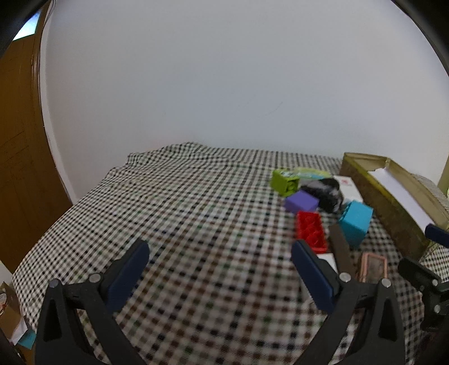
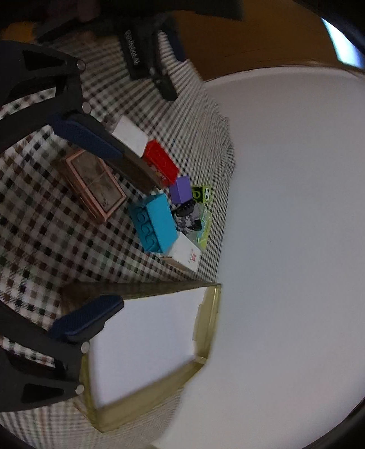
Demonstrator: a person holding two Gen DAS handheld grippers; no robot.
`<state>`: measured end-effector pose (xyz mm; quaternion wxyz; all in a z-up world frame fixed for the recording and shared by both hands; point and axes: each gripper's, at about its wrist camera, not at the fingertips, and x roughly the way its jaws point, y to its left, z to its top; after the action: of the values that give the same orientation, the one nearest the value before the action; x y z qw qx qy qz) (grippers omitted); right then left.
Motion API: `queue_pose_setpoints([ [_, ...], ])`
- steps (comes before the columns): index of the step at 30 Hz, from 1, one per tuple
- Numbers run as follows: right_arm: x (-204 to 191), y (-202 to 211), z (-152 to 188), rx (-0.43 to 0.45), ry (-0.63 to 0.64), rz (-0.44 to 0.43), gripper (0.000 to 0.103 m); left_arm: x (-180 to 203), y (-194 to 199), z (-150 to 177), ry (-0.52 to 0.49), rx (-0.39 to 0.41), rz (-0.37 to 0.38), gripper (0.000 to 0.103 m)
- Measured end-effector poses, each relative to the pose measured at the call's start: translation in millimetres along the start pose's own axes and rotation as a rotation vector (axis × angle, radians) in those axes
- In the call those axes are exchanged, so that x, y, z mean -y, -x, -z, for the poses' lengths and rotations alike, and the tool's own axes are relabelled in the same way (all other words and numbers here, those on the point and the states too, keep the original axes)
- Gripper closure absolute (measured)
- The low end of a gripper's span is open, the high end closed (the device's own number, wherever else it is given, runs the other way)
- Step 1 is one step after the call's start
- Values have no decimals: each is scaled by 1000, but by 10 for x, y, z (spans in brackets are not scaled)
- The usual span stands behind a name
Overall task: Organize rigid objects
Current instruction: 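Move both tools toward the scattered items beside the tin tray, then grasp the pink-framed photo card with the right gripper while the left approaches the brown bar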
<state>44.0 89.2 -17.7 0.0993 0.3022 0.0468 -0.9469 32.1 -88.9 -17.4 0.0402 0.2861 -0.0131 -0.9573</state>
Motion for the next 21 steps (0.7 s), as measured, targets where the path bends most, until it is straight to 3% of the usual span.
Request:
queue_pose_setpoints([
  [2, -76, -49, -1, -55, 4, -52, 21, -45, 19, 15, 7, -1, -7, 1],
  [9, -349, -291, 92, -215, 55, -80, 22, -75, 64, 50, -13, -8, -3, 1],
  [14, -457, -349, 85, -255, 79, -48, 21, -87, 52, 62, 6, -27, 13, 1],
  [21, -125, -434, 108, -284, 36, -21, 22, -127, 81, 75, -4, -29, 13, 1],
])
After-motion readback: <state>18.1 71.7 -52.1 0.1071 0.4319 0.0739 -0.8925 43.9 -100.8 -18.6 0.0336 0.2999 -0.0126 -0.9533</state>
